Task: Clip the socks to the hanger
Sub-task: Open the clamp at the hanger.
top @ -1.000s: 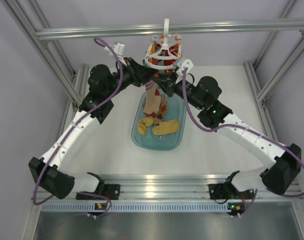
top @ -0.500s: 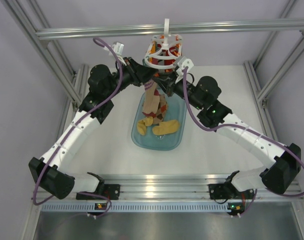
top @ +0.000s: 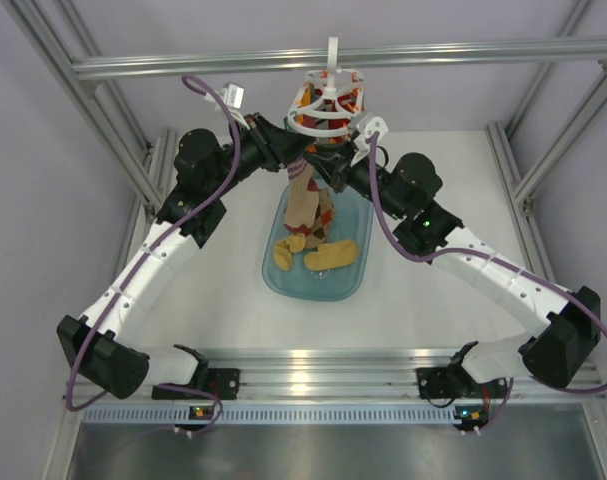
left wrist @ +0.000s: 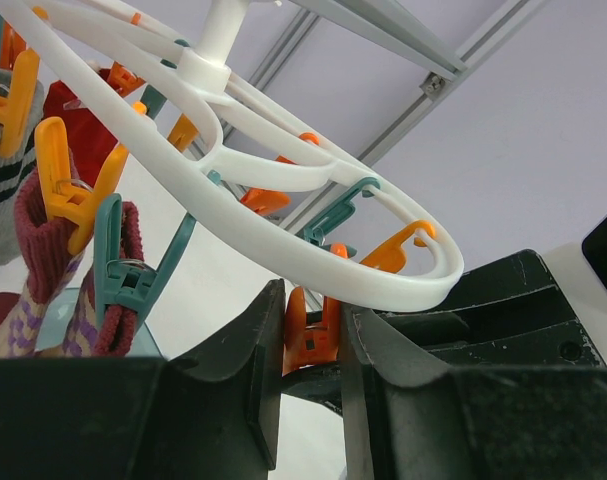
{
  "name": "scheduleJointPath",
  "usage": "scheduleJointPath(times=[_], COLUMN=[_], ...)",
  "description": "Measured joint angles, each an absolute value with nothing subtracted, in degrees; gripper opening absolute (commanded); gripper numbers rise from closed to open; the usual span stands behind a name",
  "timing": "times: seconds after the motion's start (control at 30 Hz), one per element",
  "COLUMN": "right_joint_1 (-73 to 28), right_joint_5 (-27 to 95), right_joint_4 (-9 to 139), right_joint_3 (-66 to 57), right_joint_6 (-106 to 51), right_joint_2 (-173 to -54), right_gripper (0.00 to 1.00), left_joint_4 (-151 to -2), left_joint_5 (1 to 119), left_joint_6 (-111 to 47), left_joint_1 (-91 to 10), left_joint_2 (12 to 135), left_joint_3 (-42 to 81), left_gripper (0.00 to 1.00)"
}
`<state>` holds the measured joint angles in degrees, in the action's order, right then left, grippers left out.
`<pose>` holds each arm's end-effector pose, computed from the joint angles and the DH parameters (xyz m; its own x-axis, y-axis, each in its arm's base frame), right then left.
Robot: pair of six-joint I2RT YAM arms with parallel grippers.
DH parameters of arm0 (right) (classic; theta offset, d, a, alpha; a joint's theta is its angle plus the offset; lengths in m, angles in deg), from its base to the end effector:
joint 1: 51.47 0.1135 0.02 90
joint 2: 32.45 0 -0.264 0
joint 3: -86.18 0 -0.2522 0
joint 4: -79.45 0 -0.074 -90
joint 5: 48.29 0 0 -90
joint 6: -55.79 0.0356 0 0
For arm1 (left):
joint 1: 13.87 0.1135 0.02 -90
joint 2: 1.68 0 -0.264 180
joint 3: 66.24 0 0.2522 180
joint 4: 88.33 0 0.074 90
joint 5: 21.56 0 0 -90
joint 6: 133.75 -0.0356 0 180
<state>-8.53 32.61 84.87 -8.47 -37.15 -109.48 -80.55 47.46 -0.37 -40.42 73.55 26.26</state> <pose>0.2277 0.2196 0.4332 0.2139 0.1299 -0.9682 -0.7752 0.6257 -0.0873 0.2620 -0.1452 0.4613 -0.3964 -0.5188 -0.7574 0.6342 0.4417 -0.6345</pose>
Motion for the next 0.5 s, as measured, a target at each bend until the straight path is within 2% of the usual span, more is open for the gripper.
scheduleJointPath(times=[0.23, 0.5], right_joint_1=[-8.53, -8.53], right_joint_5=[32.61, 32.65], right_joint_4=[86.57, 87.19], right_joint_3=[-9.58, -10.06], right_joint_6=[-37.17, -37.66], right_joint_2=[-109.46, -109.44], right_gripper=[0.0, 0.0], left_joint_4=[-79.98, -79.35], left_joint_5=[47.38, 47.29], left_joint_6=[-0.13, -0.18], left_joint_1=[-40.26, -39.96], left_joint_2=[73.57, 73.57], left_joint_3=[26.26, 26.26], left_gripper=[0.39, 0.4])
